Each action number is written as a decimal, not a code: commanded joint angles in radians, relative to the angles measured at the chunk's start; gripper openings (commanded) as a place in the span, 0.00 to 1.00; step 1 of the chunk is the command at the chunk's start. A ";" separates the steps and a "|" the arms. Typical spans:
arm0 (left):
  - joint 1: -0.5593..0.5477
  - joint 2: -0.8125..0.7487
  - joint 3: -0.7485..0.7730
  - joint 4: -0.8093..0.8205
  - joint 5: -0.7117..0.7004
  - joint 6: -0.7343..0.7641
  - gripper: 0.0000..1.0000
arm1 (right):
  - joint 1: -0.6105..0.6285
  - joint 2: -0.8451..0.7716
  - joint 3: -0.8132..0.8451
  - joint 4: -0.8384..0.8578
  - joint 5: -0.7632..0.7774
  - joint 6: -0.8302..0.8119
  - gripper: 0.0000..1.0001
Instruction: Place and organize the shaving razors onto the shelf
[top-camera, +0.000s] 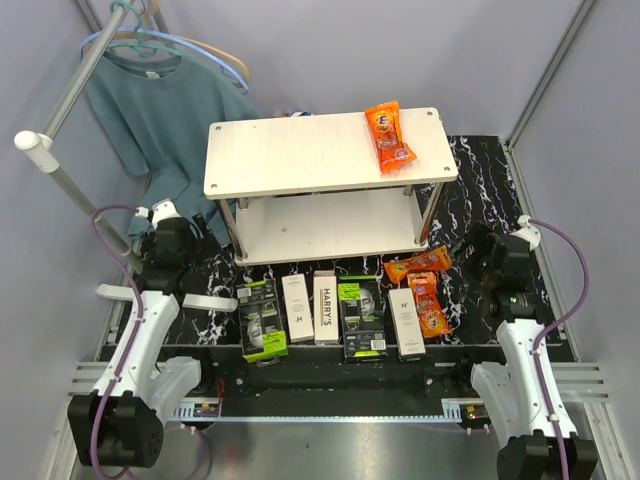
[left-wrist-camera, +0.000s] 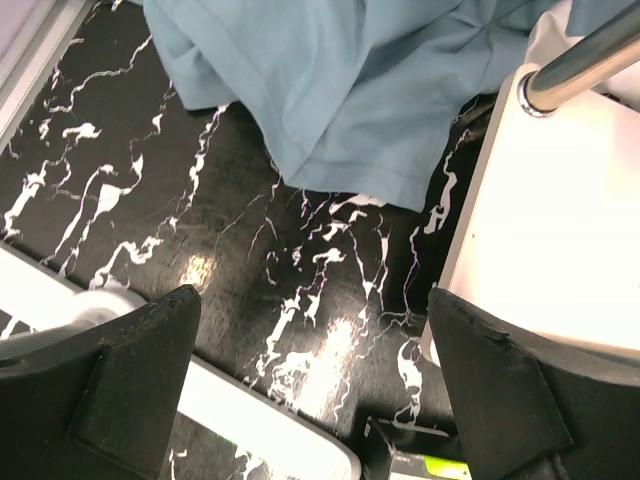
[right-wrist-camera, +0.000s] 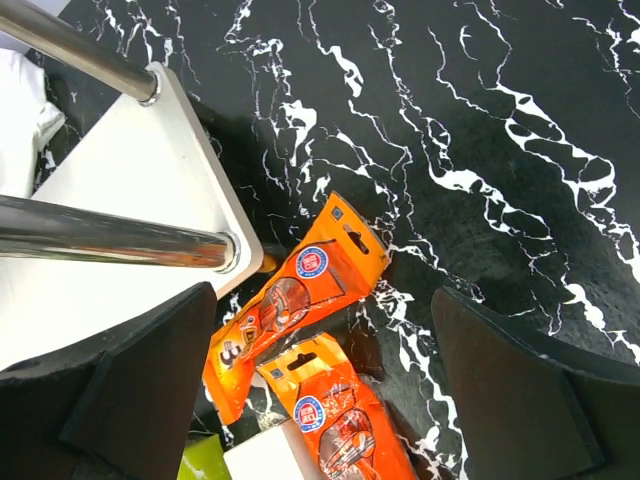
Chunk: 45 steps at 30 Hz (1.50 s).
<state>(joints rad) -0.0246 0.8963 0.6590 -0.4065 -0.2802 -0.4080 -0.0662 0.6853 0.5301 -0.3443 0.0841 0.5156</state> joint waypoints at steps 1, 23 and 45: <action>0.000 -0.031 0.042 -0.043 0.009 -0.026 0.99 | 0.000 0.008 0.088 -0.039 -0.040 -0.005 1.00; 0.002 -0.114 0.223 -0.345 0.312 -0.011 0.99 | 0.000 -0.009 0.223 -0.217 -0.113 -0.045 1.00; -0.040 -0.142 0.139 -0.305 0.725 -0.077 0.99 | 0.000 -0.072 0.196 -0.315 -0.135 0.149 1.00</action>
<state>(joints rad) -0.0360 0.7589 0.8070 -0.7773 0.3393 -0.4637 -0.0662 0.6312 0.7139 -0.6373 -0.0544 0.6048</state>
